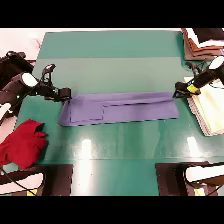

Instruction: Fold the shirts.

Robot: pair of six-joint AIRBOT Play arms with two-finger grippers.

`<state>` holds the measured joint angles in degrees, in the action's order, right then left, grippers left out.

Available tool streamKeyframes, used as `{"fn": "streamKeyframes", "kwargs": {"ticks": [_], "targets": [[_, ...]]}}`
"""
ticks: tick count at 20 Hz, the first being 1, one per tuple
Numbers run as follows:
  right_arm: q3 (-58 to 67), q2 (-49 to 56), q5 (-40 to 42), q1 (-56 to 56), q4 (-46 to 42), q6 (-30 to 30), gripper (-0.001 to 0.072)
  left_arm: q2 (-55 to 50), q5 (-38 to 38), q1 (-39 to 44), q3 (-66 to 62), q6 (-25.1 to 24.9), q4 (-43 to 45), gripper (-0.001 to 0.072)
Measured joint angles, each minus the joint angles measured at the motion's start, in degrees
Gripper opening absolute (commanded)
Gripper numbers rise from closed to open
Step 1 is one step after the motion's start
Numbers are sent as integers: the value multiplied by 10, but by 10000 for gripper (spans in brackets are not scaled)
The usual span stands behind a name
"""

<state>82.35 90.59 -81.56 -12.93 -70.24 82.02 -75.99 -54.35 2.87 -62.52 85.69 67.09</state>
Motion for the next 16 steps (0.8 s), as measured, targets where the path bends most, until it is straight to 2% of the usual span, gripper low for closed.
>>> {"fn": "streamKeyframes", "kwargs": {"ticks": [1,2,3,4,5,6,11,14,15,16], "targets": [[10,7,0,-8,25,-10,417,-3,-3,0,-10,0,-1,477],[18,11,-1,-18,45,-21,423,-5,-9,0,-20,0,-2,477],[22,14,-5,-30,58,-31,492,-6,-17,0,-30,0,-3,476],[23,16,-14,-43,68,-41,527,-7,-23,0,-38,0,-9,363],[21,17,-24,-59,79,-51,531,-8,-29,0,-44,0,-17,82],[12,18,-32,-76,86,-60,531,-8,-33,2,-48,-1,-27,33],[-79,27,-39,-143,122,-102,531,-10,-29,56,-57,-4,-64,24],[-139,38,-13,-154,165,-129,523,-18,-1,110,-58,9,-74,24],[-153,40,-6,-154,186,-137,493,-24,10,129,-59,14,-76,24],[-166,42,3,-148,204,-145,393,-32,21,147,-59,17,-80,24]]}}
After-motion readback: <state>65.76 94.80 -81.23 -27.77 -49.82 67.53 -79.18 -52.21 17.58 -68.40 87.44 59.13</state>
